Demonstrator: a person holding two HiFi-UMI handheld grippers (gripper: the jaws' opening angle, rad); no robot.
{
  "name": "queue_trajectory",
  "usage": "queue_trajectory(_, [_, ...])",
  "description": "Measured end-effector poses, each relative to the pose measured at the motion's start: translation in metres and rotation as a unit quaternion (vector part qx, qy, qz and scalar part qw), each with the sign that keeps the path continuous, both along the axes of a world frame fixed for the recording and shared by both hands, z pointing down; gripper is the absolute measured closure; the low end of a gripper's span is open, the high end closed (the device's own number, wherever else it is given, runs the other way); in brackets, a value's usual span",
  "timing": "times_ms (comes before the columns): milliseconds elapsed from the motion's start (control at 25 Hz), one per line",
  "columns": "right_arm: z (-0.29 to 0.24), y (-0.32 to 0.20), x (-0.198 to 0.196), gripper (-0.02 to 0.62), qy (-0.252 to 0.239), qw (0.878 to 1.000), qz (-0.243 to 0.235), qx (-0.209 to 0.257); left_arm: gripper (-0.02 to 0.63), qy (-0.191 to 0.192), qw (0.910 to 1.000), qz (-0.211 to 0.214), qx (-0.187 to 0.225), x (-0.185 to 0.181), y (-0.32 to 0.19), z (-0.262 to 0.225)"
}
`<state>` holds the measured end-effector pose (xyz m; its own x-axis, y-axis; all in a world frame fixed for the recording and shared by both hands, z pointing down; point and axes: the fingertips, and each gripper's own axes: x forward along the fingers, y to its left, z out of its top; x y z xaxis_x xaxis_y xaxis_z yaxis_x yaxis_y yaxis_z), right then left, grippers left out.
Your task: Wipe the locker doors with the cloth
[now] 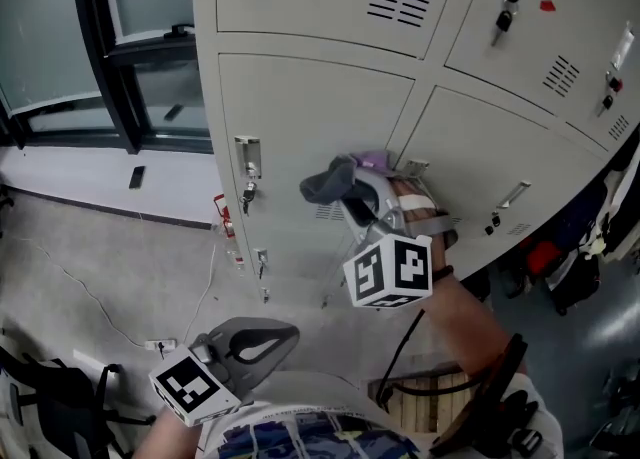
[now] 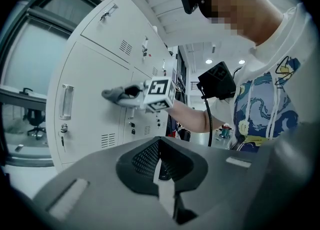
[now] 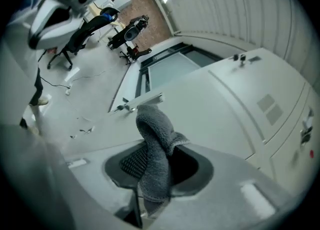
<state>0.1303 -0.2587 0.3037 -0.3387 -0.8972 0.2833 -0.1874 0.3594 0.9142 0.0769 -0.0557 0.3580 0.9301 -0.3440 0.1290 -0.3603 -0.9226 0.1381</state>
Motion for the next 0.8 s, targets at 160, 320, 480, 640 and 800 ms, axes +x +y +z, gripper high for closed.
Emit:
queue_trajectory(160, [-0.083, -0.006, -0.003, 0.48, -0.008, 0.997, -0.001, 0.074, 0.604, 0.003, 1.0, 0.002, 0.0, 0.003, -0.002, -0.002])
queue_trajectory(320, [-0.127, -0.023, -0.003, 0.48, -0.006, 0.992, 0.006, 0.123, 0.604, 0.008, 0.9999, 0.005, 0.004, 0.008, 0.0, -0.005])
queue_trajectory(480, [-0.108, -0.036, -0.003, 0.48, 0.009, 0.993, 0.008, 0.117, 0.604, 0.0, 0.9998, 0.01, 0.015, 0.008, 0.006, -0.003])
queue_trajectory(640, [-0.061, -0.037, -0.002, 0.48, 0.026, 0.996, 0.011, 0.082, 0.604, 0.001, 0.9999, 0.0, 0.012, 0.002, 0.004, -0.002])
queue_trajectory(800, [-0.018, -0.037, 0.001, 0.48, 0.031, 0.998, 0.014, 0.05, 0.604, -0.001, 0.9999, -0.003, 0.013, -0.001, 0.002, 0.0])
